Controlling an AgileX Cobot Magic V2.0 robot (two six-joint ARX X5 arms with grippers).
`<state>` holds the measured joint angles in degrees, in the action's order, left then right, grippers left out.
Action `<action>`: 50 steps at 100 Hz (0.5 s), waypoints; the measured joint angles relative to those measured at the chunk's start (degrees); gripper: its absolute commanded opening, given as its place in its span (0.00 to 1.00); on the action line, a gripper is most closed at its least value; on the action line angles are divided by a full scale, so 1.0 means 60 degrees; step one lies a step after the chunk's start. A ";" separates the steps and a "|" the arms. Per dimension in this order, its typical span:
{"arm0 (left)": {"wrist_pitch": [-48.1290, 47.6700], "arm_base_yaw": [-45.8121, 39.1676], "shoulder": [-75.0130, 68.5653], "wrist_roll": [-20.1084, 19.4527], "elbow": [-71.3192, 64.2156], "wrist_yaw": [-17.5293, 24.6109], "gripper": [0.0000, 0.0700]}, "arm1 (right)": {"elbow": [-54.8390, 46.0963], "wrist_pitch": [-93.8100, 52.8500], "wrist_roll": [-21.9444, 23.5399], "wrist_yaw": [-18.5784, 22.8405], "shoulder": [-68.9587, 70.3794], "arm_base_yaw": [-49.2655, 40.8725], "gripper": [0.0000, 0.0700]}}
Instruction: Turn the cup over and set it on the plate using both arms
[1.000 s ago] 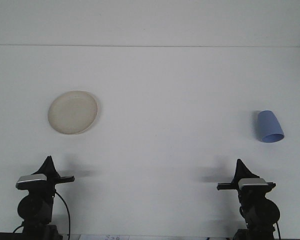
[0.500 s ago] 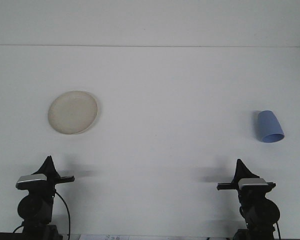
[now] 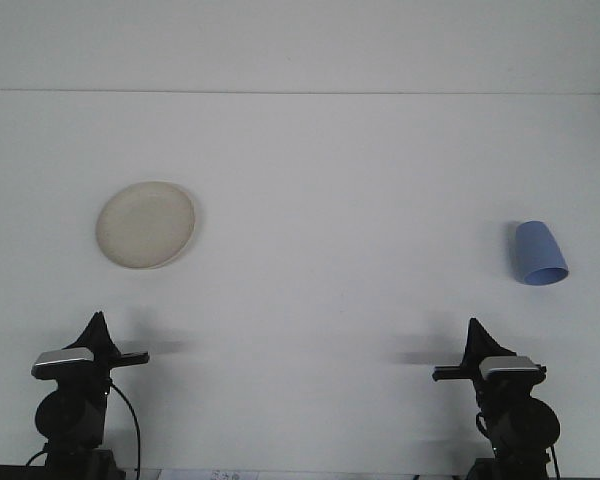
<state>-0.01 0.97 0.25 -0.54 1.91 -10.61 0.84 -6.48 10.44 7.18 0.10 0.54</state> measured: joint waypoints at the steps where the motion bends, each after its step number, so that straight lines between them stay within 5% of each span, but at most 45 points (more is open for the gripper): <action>1: 0.0000 0.0000 0.0000 0.0000 0.0000 0.0000 0.02 | 0.0000 0.0000 0.0113 0.0040 0.0000 0.0000 0.01; 23: 0.0000 0.0000 0.0000 0.0000 0.0000 0.0000 0.02 | 0.0124 0.1075 0.2310 0.0426 0.0000 0.0000 0.00; 39: 0.0000 0.0000 0.0000 0.0000 0.0000 0.0000 0.02 | 0.1938 -0.0025 0.2648 -0.0375 0.0492 -0.0007 0.02; 50: 0.0000 0.0000 0.0000 0.0000 0.0000 0.0004 0.02 | 0.3843 -0.0984 0.1887 -0.0798 0.1453 -0.0007 0.29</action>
<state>-0.01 0.97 0.25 -0.54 1.91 -10.59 23.90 -12.38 21.76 2.39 8.82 0.49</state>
